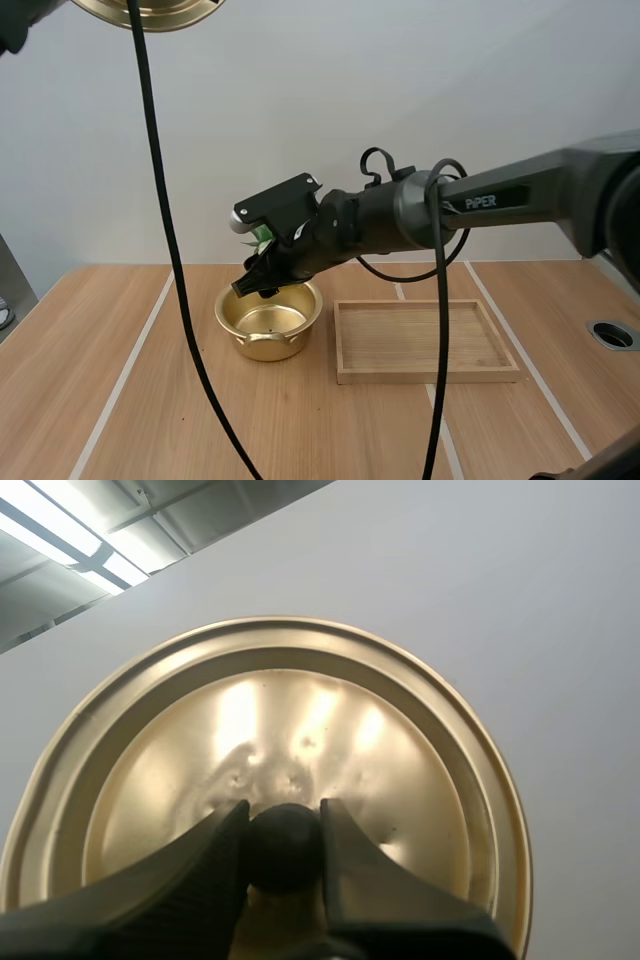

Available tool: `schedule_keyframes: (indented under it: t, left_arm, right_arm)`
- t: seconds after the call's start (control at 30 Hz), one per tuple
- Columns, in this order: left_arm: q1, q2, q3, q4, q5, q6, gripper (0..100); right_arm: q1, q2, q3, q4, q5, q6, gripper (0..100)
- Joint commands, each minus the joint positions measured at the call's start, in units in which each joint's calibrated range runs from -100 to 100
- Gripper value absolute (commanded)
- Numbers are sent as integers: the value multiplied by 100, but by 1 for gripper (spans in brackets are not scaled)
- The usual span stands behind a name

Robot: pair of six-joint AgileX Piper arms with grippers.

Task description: Open the pot, put the pineapple inside, and close it

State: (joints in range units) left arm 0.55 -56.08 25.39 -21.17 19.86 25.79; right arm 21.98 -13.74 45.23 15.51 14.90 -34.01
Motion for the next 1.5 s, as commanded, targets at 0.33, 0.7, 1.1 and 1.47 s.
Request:
schedule_keyframes:
  t: [0.33,0.7,1.1,1.47]
  left_arm:
    - [-10,-38,-41,-36,-113,-23,0]
    - [-10,-38,-41,-36,-113,-23,0]
    - [-10,-38,-41,-36,-113,-23,0]
    - [-10,-38,-41,-36,-113,-23,0]
  right_arm:
    - [7,1138,-42,-121,-747,-217,0]
    - [7,1836,-42,-132,-1056,-292,0]
    - [7,2347,-164,-334,-1151,-292,0]
    - [7,2402,-201,-334,-1220,-292,0]
